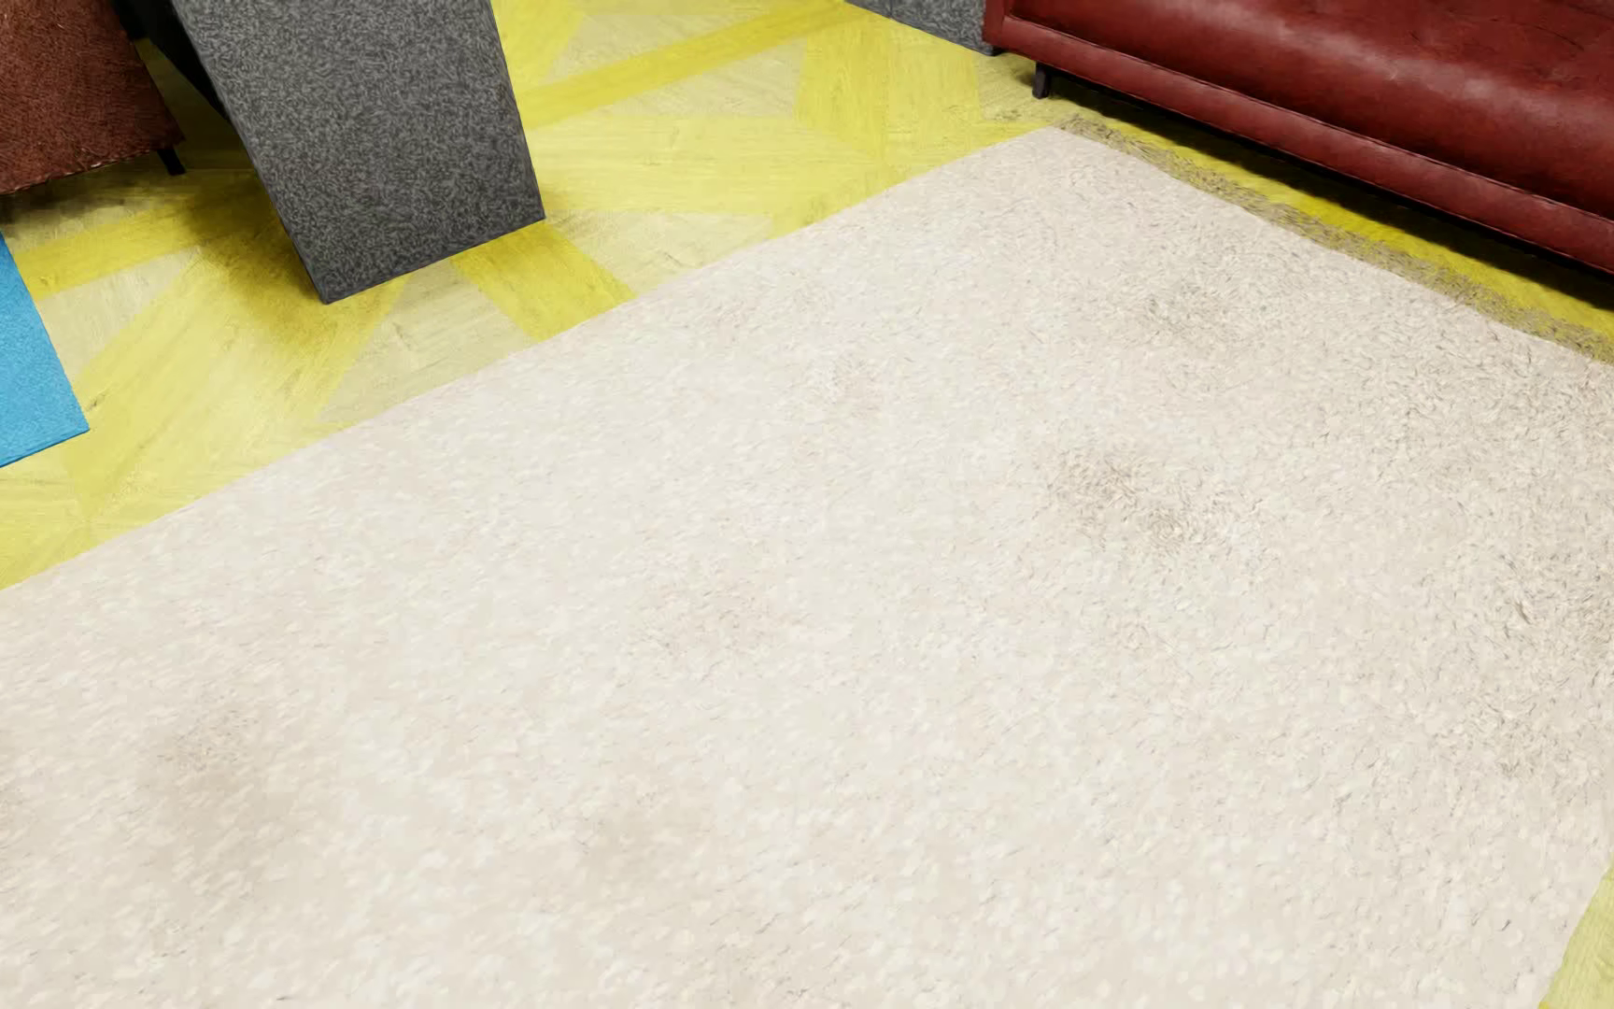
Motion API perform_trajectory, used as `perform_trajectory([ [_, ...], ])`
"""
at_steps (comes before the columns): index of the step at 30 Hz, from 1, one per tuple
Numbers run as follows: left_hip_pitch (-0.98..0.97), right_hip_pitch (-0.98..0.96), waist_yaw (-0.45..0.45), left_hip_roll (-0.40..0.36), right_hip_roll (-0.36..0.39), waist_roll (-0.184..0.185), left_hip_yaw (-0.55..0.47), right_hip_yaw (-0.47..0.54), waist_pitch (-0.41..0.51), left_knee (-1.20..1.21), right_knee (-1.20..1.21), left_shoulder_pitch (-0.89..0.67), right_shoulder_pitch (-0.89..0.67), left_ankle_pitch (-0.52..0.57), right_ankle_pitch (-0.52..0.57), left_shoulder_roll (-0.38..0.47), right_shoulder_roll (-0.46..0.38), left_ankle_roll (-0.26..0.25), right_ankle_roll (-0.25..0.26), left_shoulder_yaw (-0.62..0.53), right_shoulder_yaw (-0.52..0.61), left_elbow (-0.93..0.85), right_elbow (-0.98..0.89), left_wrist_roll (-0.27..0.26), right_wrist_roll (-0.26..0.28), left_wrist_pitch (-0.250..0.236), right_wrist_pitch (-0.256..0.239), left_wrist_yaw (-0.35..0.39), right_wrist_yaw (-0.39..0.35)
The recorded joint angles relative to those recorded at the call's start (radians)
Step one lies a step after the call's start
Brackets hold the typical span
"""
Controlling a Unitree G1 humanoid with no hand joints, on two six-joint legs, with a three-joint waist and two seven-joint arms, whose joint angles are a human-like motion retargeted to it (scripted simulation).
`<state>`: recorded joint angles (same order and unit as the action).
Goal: Walk around the counter
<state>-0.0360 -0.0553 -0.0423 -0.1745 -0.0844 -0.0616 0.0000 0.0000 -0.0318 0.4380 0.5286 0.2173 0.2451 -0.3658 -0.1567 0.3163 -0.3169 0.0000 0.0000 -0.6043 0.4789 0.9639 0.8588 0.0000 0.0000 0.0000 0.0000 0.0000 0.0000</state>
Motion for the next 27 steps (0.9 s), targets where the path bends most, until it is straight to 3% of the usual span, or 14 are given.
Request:
perform_trajectory([
  [10, -0.047, 0.004, 0.026, -0.02, 0.005, -0.008, 0.0, 0.0, 0.015, -0.002, -0.006, -0.048, -0.047, 0.125, -0.063, -0.015, 0.015, 0.0, 0.0, 0.009, -0.019, -0.097, -0.029, 0.0, 0.0, 0.0, 0.0, 0.0, 0.0],
  [14, 0.032, -0.154, -0.019, -0.045, -0.01, -0.02, 0.0, 0.0, 0.073, -0.002, 0.276, -0.051, 0.0, 0.085, -0.113, 0.014, 0.007, 0.0, 0.0, -0.057, -0.019, -0.112, -0.004, 0.0, 0.0, 0.0, 0.0, 0.0, 0.0],
  [16, 0.076, -0.261, -0.077, -0.021, -0.003, -0.007, 0.0, 0.0, 0.088, -0.01, 0.409, -0.057, 0.026, 0.044, -0.122, 0.045, 0.007, 0.0, 0.0, -0.064, -0.005, -0.167, 0.002, 0.0, 0.0, 0.0, 0.0, 0.0, 0.0],
  [19, 0.138, -0.401, -0.158, 0.009, -0.007, 0.027, 0.0, 0.0, 0.103, -0.03, 0.317, -0.113, 0.057, -0.027, -0.054, 0.03, -0.014, 0.0, 0.0, -0.031, 0.004, -0.14, 0.032, 0.0, 0.0, 0.0, 0.0, 0.0, 0.0],
  [23, 0.305, -0.512, -0.191, 0.017, -0.016, 0.029, 0.0, 0.0, 0.129, -0.048, 0.162, -0.161, 0.076, -0.155, 0.042, 0.03, -0.014, 0.0, 0.0, -0.016, 0.004, -0.133, 0.127, 0.0, 0.0, 0.0, 0.0, 0.0, 0.0],
  [25, 0.369, -0.533, -0.241, 0.023, -0.04, 0.031, 0.0, 0.0, 0.126, -0.061, 0.186, -0.173, 0.077, -0.132, 0.024, 0.029, -0.018, 0.0, 0.0, -0.049, -0.004, -0.099, 0.144, 0.0, 0.0, 0.0, 0.0, 0.0, 0.0],
  [27, 0.37, -0.568, -0.281, 0.074, -0.006, 0.055, 0.0, 0.0, 0.104, -0.006, 0.296, -0.139, 0.081, -0.034, -0.015, 0.019, -0.017, 0.0, 0.0, -0.044, 0.0, -0.077, 0.157, 0.0, 0.0, 0.0, 0.0, 0.0, 0.0],
])
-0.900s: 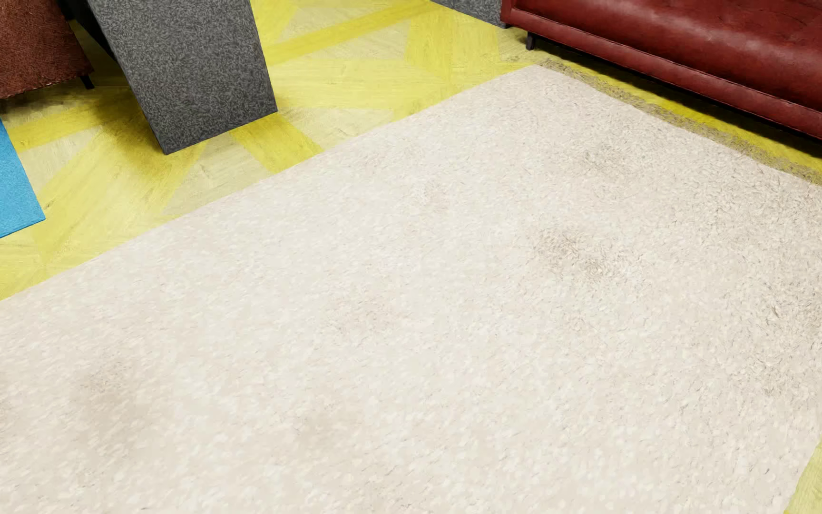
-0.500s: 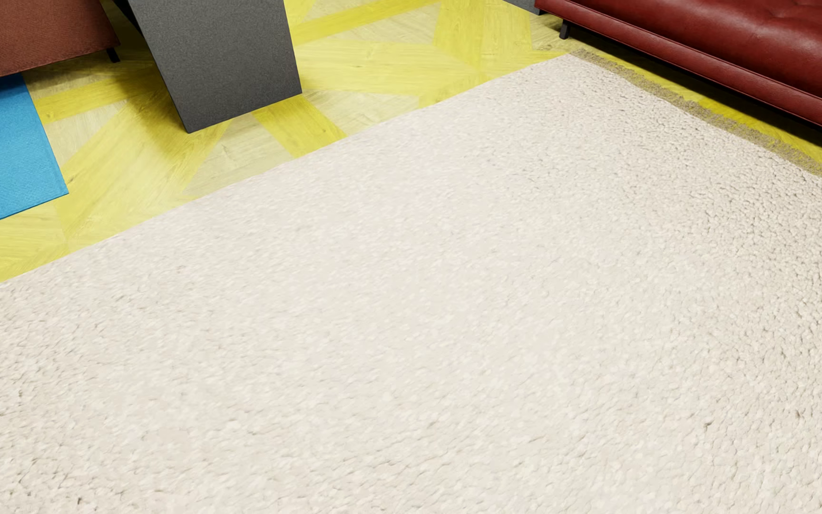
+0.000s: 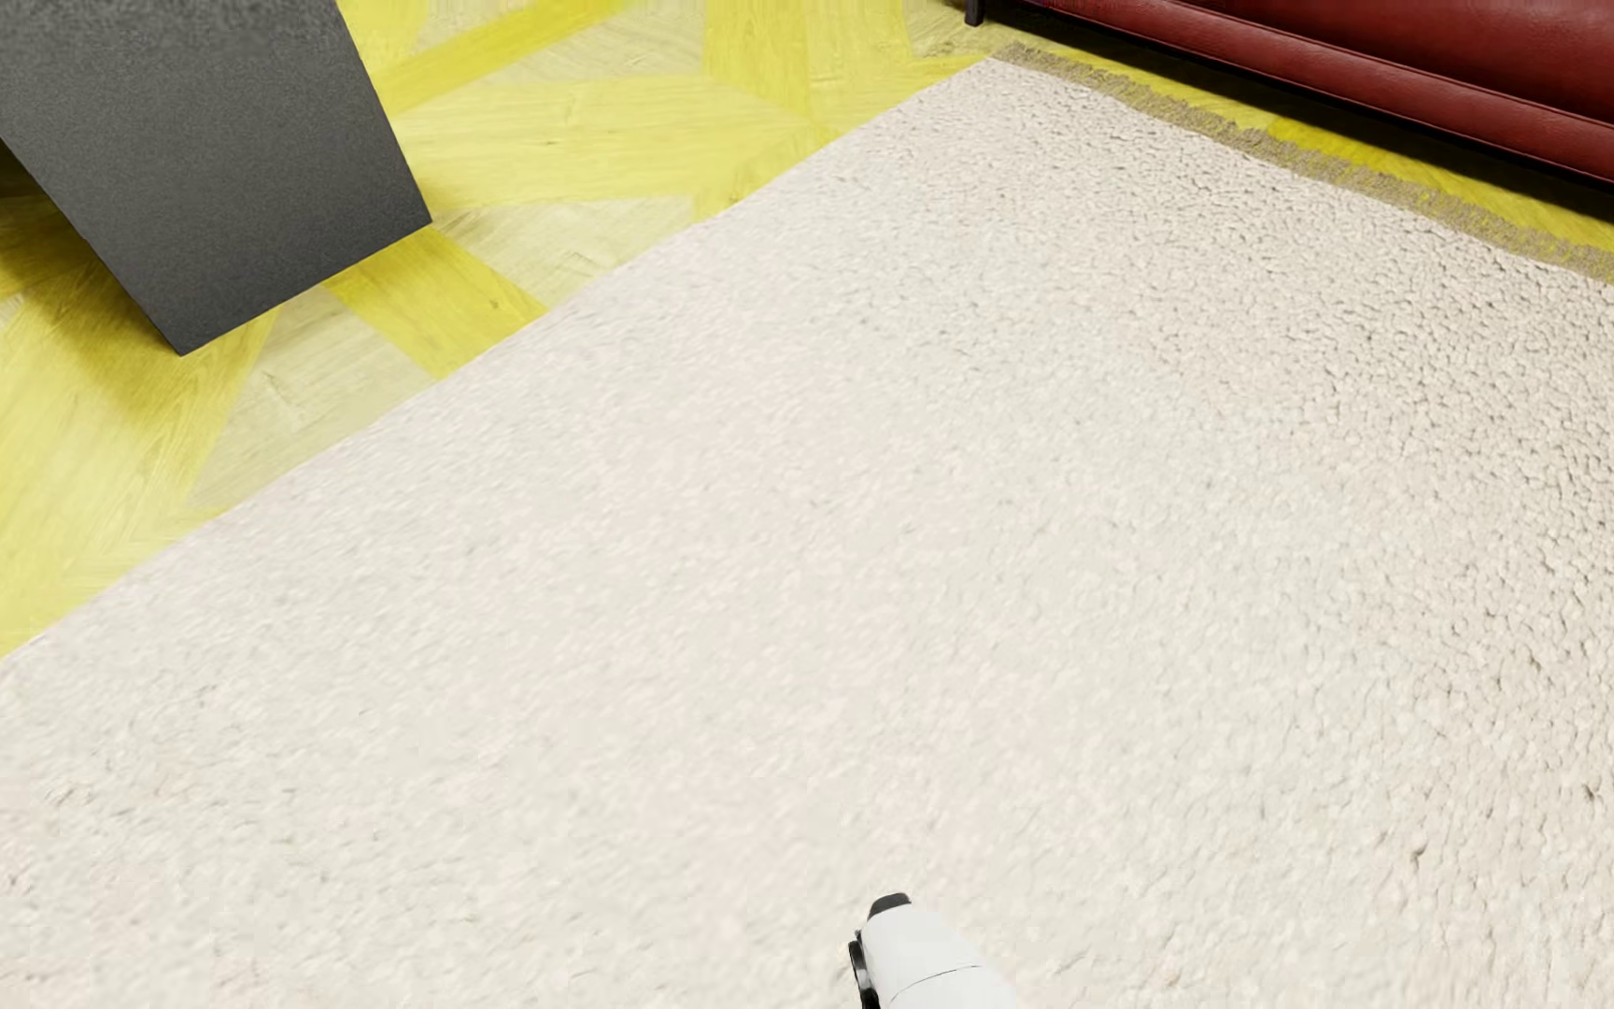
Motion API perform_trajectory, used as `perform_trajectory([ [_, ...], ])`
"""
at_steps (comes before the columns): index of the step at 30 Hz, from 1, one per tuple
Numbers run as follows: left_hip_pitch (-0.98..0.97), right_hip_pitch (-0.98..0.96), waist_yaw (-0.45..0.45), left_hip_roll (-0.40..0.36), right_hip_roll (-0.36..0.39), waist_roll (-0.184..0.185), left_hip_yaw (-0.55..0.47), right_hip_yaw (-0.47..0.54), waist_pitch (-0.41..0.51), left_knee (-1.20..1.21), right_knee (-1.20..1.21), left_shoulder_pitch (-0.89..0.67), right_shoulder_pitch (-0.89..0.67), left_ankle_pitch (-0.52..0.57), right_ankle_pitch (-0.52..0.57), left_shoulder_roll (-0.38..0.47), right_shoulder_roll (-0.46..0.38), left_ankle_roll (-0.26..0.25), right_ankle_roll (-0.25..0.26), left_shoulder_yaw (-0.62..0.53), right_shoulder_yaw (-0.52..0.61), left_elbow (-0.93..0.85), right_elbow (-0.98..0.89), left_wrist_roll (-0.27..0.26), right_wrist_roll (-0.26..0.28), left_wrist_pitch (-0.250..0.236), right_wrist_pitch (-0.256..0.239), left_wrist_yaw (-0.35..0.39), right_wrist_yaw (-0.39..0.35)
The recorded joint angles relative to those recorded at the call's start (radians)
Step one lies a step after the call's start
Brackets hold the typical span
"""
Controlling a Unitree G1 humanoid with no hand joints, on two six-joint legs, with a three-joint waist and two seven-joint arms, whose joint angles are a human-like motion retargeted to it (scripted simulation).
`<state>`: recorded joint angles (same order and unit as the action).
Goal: Walk around the counter
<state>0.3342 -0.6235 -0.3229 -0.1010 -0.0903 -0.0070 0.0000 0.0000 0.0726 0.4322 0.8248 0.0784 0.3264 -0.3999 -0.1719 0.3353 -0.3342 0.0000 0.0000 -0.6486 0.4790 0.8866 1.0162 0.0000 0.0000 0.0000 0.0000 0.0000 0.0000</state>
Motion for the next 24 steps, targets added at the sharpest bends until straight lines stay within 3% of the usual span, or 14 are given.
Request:
perform_trajectory([
  [2, -0.039, 0.063, 0.003, 0.03, 0.026, 0.012, 0.0, 0.0, -0.008, 0.177, 0.073, 0.048, -0.009, 0.27, -0.073, 0.004, -0.001, 0.0, 0.0, -0.054, 0.025, 0.01, 0.013, 0.0, 0.0, 0.0, 0.0, 0.0, 0.0],
  [4, -0.228, 0.185, 0.05, 0.061, 0.065, 0.009, 0.0, 0.0, 0.014, 0.576, 0.062, 0.083, -0.023, 0.503, -0.145, -0.001, 0.005, 0.0, 0.0, -0.067, 0.001, 0.021, -0.013, 0.0, 0.0, 0.0, 0.0, 0.0, 0.0],
  [6, -0.43, 0.346, 0.169, 0.045, 0.09, -0.013, 0.0, 0.0, 0.041, 0.874, -0.016, 0.119, -0.049, 0.477, -0.179, 0.011, 0.009, 0.0, 0.0, -0.069, 0.013, 0.018, -0.054, 0.0, 0.0, 0.0, 0.0, 0.0, 0.0],
  [8, -0.616, 0.512, 0.302, 0.02, 0.087, -0.04, 0.0, 0.0, 0.048, 0.787, -0.135, 0.162, -0.07, 0.52, -0.176, 0.001, 0.008, 0.0, 0.0, 0.003, 0.006, 0.011, -0.121, 0.0, 0.0, 0.0, 0.0, 0.0, 0.0],
  [10, -0.724, 0.681, 0.396, -0.008, 0.072, -0.063, 0.0, 0.0, 0.053, 0.43, -0.259, 0.194, -0.097, 0.622, -0.16, 0.023, -0.012, 0.0, 0.0, -0.021, -0.005, -0.009, -0.189, 0.0, 0.0, 0.0, 0.0, 0.0, 0.0],
  [11, -0.761, 0.752, 0.428, -0.01, 0.069, -0.063, 0.0, 0.0, 0.048, 0.248, -0.3, 0.212, -0.118, 0.599, -0.17, 0.029, -0.025, 0.0, 0.0, -0.017, -0.007, -0.018, -0.217, 0.0, 0.0, 0.0, 0.0, 0.0, 0.0],
  [13, -0.815, 0.861, 0.475, -0.004, 0.066, -0.06, 0.0, 0.0, 0.026, 0.013, -0.339, 0.232, -0.159, 0.254, -0.206, 0.03, -0.048, 0.0, 0.0, -0.019, -0.018, -0.023, -0.259, 0.0, 0.0, 0.0, 0.0, 0.0, 0.0],
  [14, -0.838, 0.893, 0.494, -0.003, 0.058, -0.066, 0.0, 0.0, 0.019, 0.012, -0.33, 0.237, -0.176, 0.151, -0.218, 0.028, -0.051, 0.0, 0.0, -0.025, -0.029, -0.006, -0.258, 0.0, 0.0, 0.0, 0.0, 0.0, 0.0],
  [15, -0.856, 0.92, 0.525, -0.002, 0.053, -0.07, 0.0, 0.0, 0.024, 0.026, -0.311, 0.241, -0.18, 0.251, -0.208, 0.032, -0.047, 0.0, 0.0, -0.039, -0.049, -0.006, -0.251, 0.0, 0.0, 0.0, 0.0, 0.0, 0.0],
  [17, -0.916, 0.921, 0.537, -0.036, 0.01, -0.11, 0.0, 0.0, 0.01, 0.167, -0.195, 0.242, -0.159, 0.645, -0.032, 0.029, -0.023, 0.0, 0.0, -0.05, -0.08, 0.015, -0.219, 0.0, 0.0, 0.0, 0.0, 0.0, 0.0],
  [19, -0.839, 0.788, 0.477, -0.098, -0.033, -0.131, 0.0, 0.0, 0.007, 0.249, 0.155, 0.22, -0.122, 0.658, 0.279, 0.025, -0.005, 0.0, 0.0, -0.063, -0.052, 0.045, -0.164, 0.0, 0.0, 0.0, 0.0, 0.0, 0.0],
  [20, -0.774, 0.67, 0.441, -0.127, -0.055, -0.136, 0.0, 0.0, 0.008, 0.242, 0.361, 0.211, -0.113, 0.614, 0.253, 0.026, -0.008, 0.0, 0.0, -0.043, -0.018, 0.025, -0.155, 0.0, 0.0, 0.0, 0.0, 0.0, 0.0],
  [21, -0.664, 0.584, 0.39, -0.14, -0.061, -0.131, 0.0, 0.0, 0.029, 0.199, 0.493, 0.189, -0.103, 0.545, 0.12, 0.023, -0.007, 0.0, 0.0, -0.02, -0.007, 0.018, -0.157, 0.0, 0.0, 0.0, 0.0, 0.0, 0.0],
  [24, -0.377, 0.334, 0.21, -0.111, -0.033, -0.073, 0.0, 0.0, 0.042, 0.073, 0.414, 0.102, -0.059, 0.309, -0.08, 0.04, -0.012, 0.0, 0.0, 0.008, 0.01, -0.038, -0.146, 0.0, 0.0, 0.0, 0.0, 0.0, 0.0],
])
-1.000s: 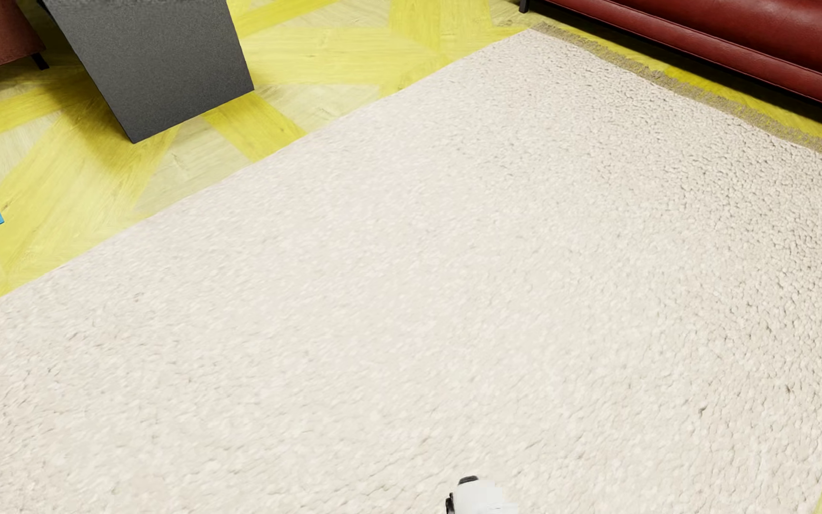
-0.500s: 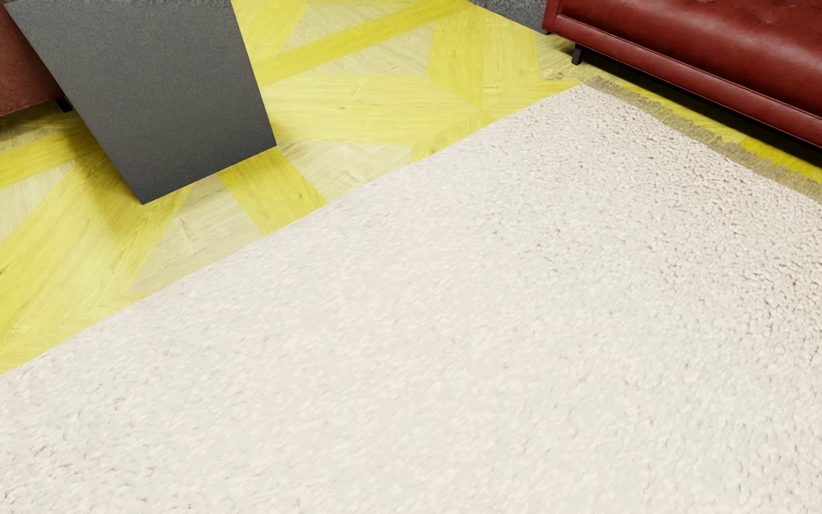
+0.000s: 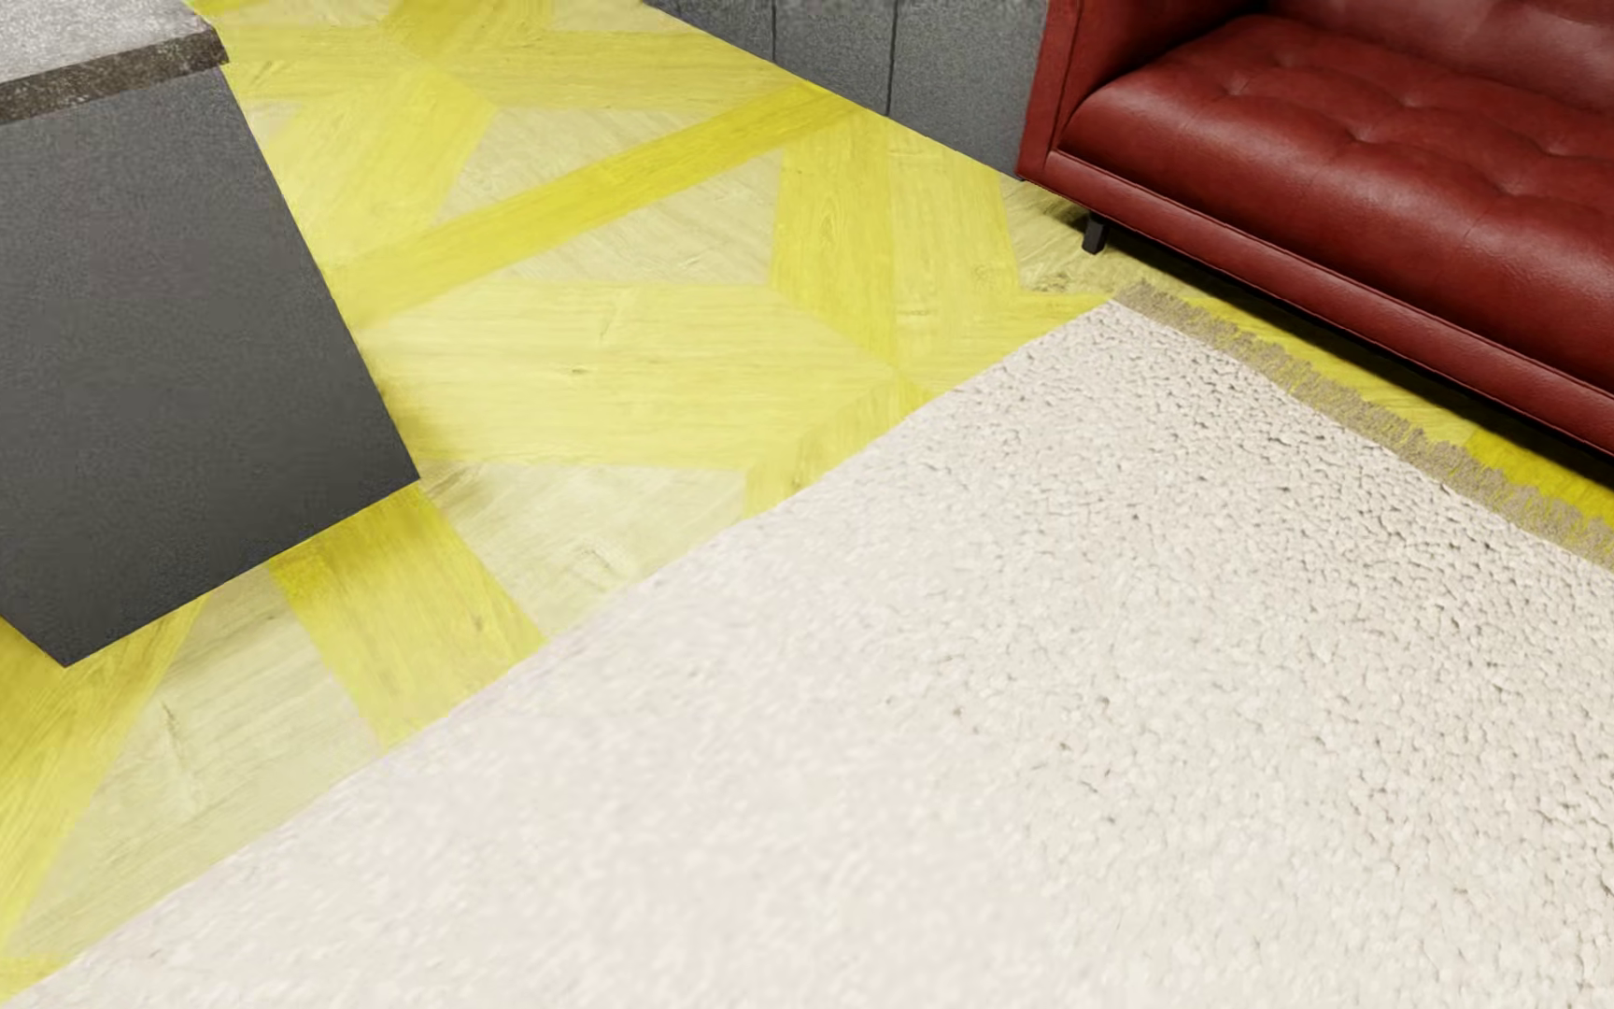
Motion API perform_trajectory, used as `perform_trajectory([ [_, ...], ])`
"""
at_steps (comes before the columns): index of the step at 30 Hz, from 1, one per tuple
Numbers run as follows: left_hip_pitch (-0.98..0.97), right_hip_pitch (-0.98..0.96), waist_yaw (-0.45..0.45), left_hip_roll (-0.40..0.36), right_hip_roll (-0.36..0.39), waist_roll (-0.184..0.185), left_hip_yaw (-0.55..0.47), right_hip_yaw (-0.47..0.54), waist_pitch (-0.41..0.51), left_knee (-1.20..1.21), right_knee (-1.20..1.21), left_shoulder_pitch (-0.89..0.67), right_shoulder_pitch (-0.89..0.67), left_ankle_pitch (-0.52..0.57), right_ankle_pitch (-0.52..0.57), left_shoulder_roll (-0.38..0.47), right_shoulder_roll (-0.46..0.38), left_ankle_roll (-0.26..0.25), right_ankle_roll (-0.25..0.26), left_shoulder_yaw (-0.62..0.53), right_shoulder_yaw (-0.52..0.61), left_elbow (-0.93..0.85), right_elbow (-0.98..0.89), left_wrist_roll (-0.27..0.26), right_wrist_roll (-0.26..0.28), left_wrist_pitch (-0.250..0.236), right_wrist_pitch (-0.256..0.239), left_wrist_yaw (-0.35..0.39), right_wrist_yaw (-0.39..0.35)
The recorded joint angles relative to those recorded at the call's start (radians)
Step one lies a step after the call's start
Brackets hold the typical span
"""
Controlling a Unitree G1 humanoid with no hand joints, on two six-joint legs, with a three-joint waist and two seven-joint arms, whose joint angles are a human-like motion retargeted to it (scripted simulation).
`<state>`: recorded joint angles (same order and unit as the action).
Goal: Walk around the counter
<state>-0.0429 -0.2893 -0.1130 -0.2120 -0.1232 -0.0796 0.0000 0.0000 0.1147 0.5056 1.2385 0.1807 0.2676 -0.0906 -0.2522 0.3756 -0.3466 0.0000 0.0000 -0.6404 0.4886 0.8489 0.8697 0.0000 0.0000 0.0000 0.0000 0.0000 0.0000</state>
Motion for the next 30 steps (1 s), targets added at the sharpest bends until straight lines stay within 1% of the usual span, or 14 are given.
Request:
perform_trajectory([
  [3, 0.239, -0.12, -0.098, 0.041, -0.002, 0.026, 0.0, 0.0, -0.013, -0.101, -0.487, -0.087, 0.046, -0.24, 0.096, 0.029, -0.008, 0.0, 0.0, 0.066, -0.02, -0.073, 0.006, 0.0, 0.0, 0.0, 0.0, 0.0, 0.0],
  [5, 0.31, -0.158, -0.13, 0.053, -0.009, 0.032, 0.0, 0.0, -0.049, -0.099, -0.734, -0.133, 0.054, -0.284, 0.172, 0.042, -0.006, 0.0, 0.0, 0.105, -0.011, -0.098, 0.036, 0.0, 0.0, 0.0, 0.0, 0.0, 0.0],
  [7, 0.378, -0.183, -0.163, 0.09, 0.015, 0.049, 0.0, 0.0, -0.048, -0.036, -0.656, -0.125, 0.059, -0.192, 0.127, 0.044, -0.003, 0.0, 0.0, 0.126, -0.008, -0.125, 0.07, 0.0, 0.0, 0.0, 0.0, 0.0, 0.0],
  [10, 0.265, -0.134, -0.162, 0.173, 0.092, 0.093, 0.0, 0.0, -0.065, 0.426, -0.446, -0.038, 0.068, 0.181, 0.131, -0.019, 0.008, 0.0, 0.0, 0.161, -0.01, -0.062, 0.147, 0.0, 0.0, 0.0, 0.0, 0.0, 0.0],
  [12, 0.028, 0.025, -0.089, 0.188, 0.125, 0.098, 0.0, 0.0, -0.036, 0.831, -0.488, -0.02, 0.046, 0.185, 0.056, -0.033, 0.01, 0.0, 0.0, 0.084, -0.003, -0.027, 0.138, 0.0, 0.0, 0.0, 0.0, 0.0, 0.0],
  [14, -0.165, 0.183, 0.038, 0.155, 0.11, 0.063, 0.0, 0.0, -0.017, 0.76, -0.581, 0.005, 0.014, 0.244, 0.042, -0.044, -0.001, 0.0, 0.0, 0.014, 0.006, 0.02, 0.09, 0.0, 0.0, 0.0, 0.0, 0.0, 0.0],
  [16, -0.287, 0.335, 0.124, 0.136, 0.1, 0.04, 0.0, 0.0, -0.009, 0.354, -0.677, 0.053, -0.026, 0.407, 0.021, -0.038, -0.018, 0.0, 0.0, 0.007, -0.005, 0.061, 0.012, 0.0, 0.0, 0.0, 0.0, 0.0, 0.0],
  [17, -0.319, 0.396, 0.151, 0.134, 0.099, 0.033, 0.0, 0.0, -0.014, 0.149, -0.708, 0.073, -0.037, 0.367, 0.007, -0.03, -0.029, 0.0, 0.0, -0.001, -0.028, 0.069, -0.045, 0.0, 0.0, 0.0, 0.0, 0.0, 0.0],
  [19, -0.358, 0.481, 0.187, 0.122, 0.085, 0.022, 0.0, 0.0, -0.029, -0.032, -0.711, 0.104, -0.056, -0.022, -0.031, -0.017, -0.049, 0.0, 0.0, -0.035, -0.084, 0.086, -0.116, 0.0, 0.0, 0.0, 0.0, 0.0, 0.0],
  [21, -0.387, 0.532, 0.206, 0.096, 0.075, 0.006, 0.0, 0.0, -0.038, 0.017, -0.637, 0.139, -0.036, 0.132, 0.016, 0.003, -0.049, 0.0, 0.0, -0.064, -0.137, 0.074, -0.127, 0.0, 0.0, 0.0, 0.0, 0.0, 0.0],
  [23, -0.352, 0.432, 0.175, 0.024, 0.013, -0.032, 0.0, 0.0, -0.054, 0.108, -0.311, 0.161, 0.0, 0.283, 0.25, 0.001, -0.032, 0.0, 0.0, -0.066, -0.155, 0.09, -0.078, 0.0, 0.0, 0.0, 0.0, 0.0, 0.0],
  [24, -0.297, 0.328, 0.138, -0.001, 0.001, -0.038, 0.0, 0.0, -0.049, 0.136, -0.094, 0.155, 0.01, 0.255, 0.272, 0.002, -0.029, 0.0, 0.0, -0.072, -0.138, 0.099, -0.041, 0.0, 0.0, 0.0, 0.0, 0.0, 0.0],
  [26, -0.105, 0.134, 0.075, -0.014, -0.009, -0.051, 0.0, 0.0, -0.01, 0.073, 0.059, 0.125, 0.01, 0.119, 0.067, 0.009, -0.018, 0.0, 0.0, -0.064, -0.082, 0.081, 0.008, 0.0, 0.0, 0.0, 0.0, 0.0, 0.0],
  [30, 0.189, -0.076, -0.101, 0.025, 0.013, 0.011, 0.0, 0.0, -0.015, -0.052, -0.541, 0.025, 0.081, -0.155, 0.067, 0.029, -0.032, 0.0, 0.0, 0.011, -0.056, 0.017, 0.023, 0.0, 0.0, 0.0, 0.0, 0.0, 0.0],
])
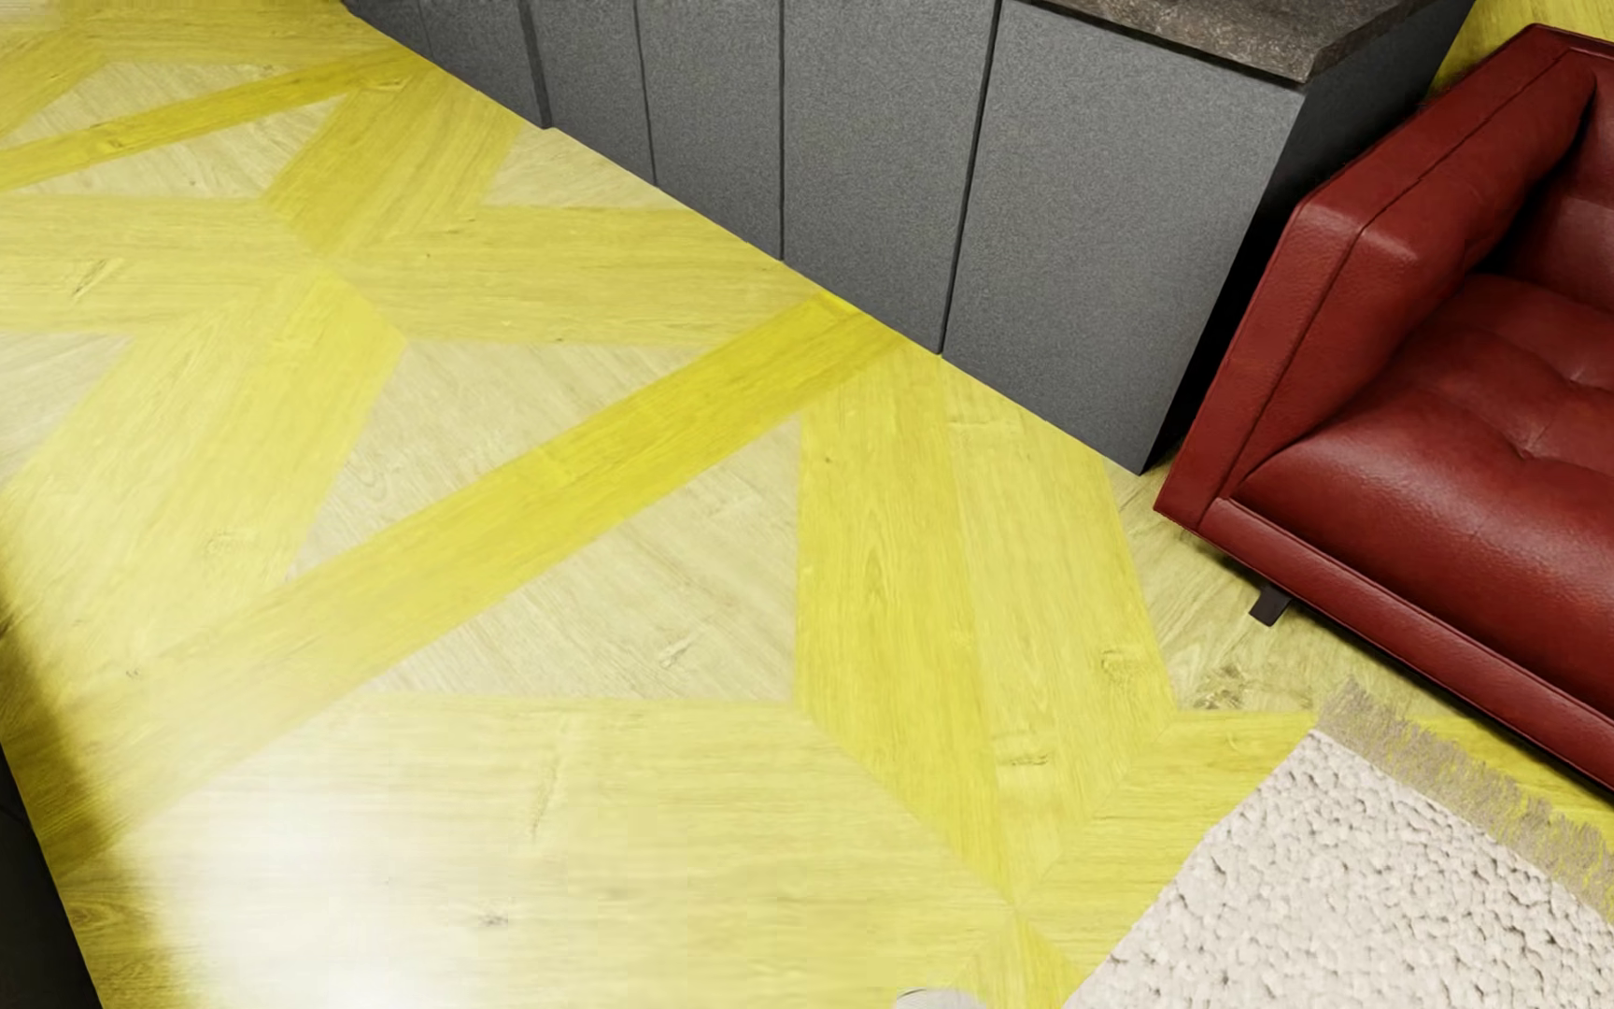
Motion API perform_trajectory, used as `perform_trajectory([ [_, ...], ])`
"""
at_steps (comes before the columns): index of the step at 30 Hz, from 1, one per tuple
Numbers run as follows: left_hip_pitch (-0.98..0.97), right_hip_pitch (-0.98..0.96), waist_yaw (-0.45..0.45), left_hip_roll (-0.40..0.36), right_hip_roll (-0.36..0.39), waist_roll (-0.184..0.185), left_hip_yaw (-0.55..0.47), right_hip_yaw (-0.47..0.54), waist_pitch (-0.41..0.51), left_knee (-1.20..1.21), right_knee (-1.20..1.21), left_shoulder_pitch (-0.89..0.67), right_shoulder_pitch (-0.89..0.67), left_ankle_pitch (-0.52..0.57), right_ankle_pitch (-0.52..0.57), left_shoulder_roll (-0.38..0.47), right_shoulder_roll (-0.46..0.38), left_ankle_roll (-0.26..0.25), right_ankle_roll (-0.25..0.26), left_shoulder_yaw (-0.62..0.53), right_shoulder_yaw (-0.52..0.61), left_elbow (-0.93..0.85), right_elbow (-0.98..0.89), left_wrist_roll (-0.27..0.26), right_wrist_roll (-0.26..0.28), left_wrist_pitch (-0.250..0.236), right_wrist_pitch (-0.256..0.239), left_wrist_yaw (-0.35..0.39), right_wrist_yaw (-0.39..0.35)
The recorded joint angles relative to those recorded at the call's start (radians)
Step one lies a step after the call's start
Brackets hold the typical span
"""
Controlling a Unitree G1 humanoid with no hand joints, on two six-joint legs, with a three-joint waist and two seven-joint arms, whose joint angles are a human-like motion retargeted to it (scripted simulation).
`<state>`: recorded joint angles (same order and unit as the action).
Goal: Walk around the counter
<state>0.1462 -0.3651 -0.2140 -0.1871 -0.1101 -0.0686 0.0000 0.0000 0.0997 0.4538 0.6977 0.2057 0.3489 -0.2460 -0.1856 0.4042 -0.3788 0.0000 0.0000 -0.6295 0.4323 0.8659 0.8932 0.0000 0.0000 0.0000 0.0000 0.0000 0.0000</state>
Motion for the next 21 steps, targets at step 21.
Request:
perform_trajectory([
  [21, -0.83, 0.615, 0.418, 0.105, -0.139, -0.069, 0.0, 0.0, -0.043, 0.317, 0.182, 0.186, -0.043, 0.495, 0.324, -0.018, -0.015, 0.0, 0.0, -0.121, -0.024, 0.202, -0.049, 0.0, 0.0, 0.0, 0.0, 0.0, 0.0],
])
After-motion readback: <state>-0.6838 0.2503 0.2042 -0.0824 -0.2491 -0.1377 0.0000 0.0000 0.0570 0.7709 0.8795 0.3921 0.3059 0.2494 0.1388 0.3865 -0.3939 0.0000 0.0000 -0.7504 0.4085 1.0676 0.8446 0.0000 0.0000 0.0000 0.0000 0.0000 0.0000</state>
